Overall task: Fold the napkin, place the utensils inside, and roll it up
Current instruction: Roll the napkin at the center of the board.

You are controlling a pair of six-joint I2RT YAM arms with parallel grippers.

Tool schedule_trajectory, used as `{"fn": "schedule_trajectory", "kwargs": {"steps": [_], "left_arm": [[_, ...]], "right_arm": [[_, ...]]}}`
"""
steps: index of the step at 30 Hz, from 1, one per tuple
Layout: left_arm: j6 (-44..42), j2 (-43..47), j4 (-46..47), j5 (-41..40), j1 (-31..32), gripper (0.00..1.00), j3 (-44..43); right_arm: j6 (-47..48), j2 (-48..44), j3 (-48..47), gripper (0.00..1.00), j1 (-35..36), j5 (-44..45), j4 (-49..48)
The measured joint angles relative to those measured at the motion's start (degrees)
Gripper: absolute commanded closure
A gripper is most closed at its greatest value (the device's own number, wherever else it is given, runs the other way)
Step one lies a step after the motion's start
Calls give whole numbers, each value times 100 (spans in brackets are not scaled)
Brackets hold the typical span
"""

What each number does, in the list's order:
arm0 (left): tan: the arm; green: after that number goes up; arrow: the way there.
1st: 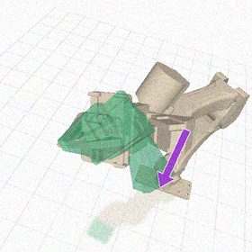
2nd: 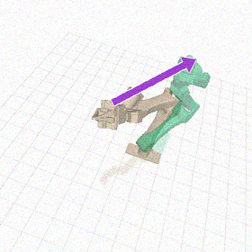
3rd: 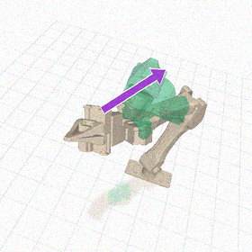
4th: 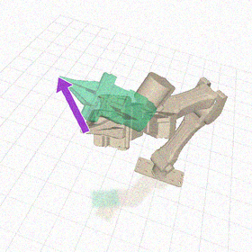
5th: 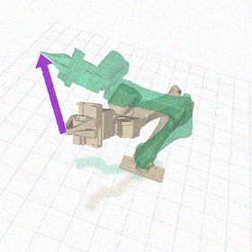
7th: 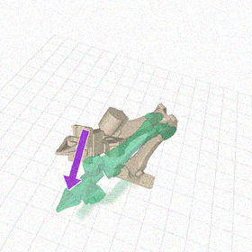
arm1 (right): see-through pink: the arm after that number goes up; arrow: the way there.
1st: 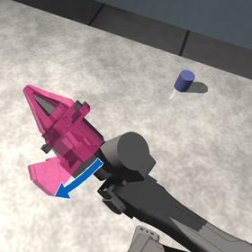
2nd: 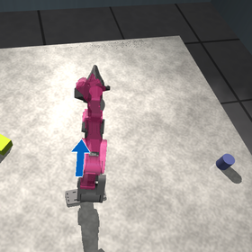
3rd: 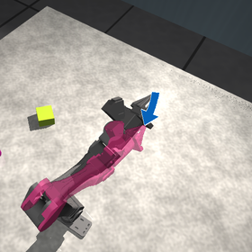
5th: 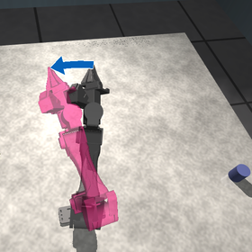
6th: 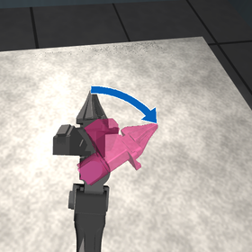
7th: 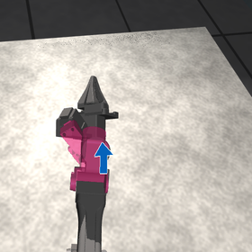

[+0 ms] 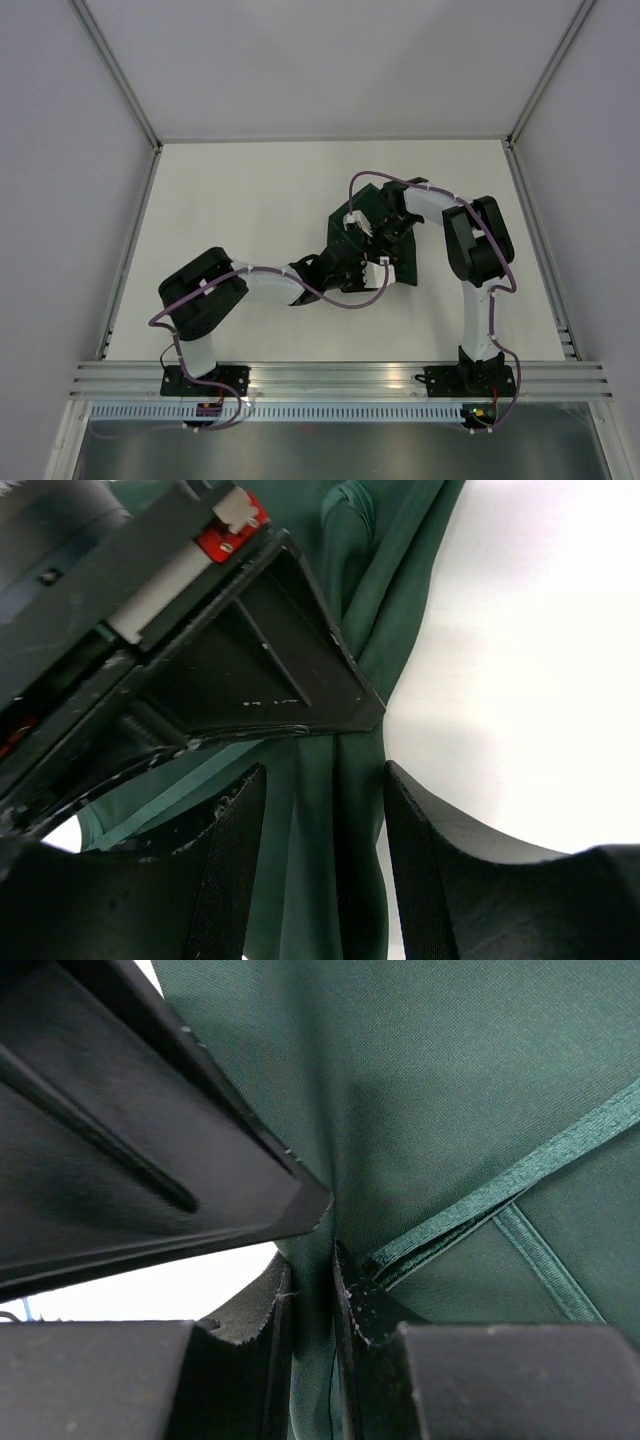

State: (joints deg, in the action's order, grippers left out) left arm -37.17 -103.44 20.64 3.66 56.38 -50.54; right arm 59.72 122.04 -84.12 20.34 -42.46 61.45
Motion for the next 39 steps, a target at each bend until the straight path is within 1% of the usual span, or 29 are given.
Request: {"fn": "schedule_trajectory", "kwargs": {"steps": [11, 19, 21, 25, 27, 30, 32, 33, 39], "left_arm": [[-101, -295, -522, 136, 0, 46, -297], [-181, -455, -592, 96, 0, 52, -494], [-197, -494, -651, 96, 0, 55, -566], [-214, -562, -992, 118, 0, 65, -767], [-234, -588, -1207, 144, 4, 67, -883], [-240, -619, -1427, 164, 17, 73, -999], [-245, -643, -1572, 192, 24, 78, -1080], [-247, -647, -1622, 203, 22, 83, -1106], [-256, -667, -1862, 260, 22, 93, -1239]], "right_arm": [[-15, 76, -59, 93, 0, -28, 184], [-39, 129, -96, 93, 0, -42, 284], [-42, 133, -103, 93, 0, -42, 291], [-50, 136, -107, 93, 0, -42, 293], [-57, 142, -111, 93, 0, -42, 295], [-61, 142, -114, 93, 0, -42, 297], [-68, 142, -114, 93, 0, -42, 297], [-76, 144, -114, 93, 0, -42, 297], [-83, 144, -116, 93, -2, -44, 297]]}}
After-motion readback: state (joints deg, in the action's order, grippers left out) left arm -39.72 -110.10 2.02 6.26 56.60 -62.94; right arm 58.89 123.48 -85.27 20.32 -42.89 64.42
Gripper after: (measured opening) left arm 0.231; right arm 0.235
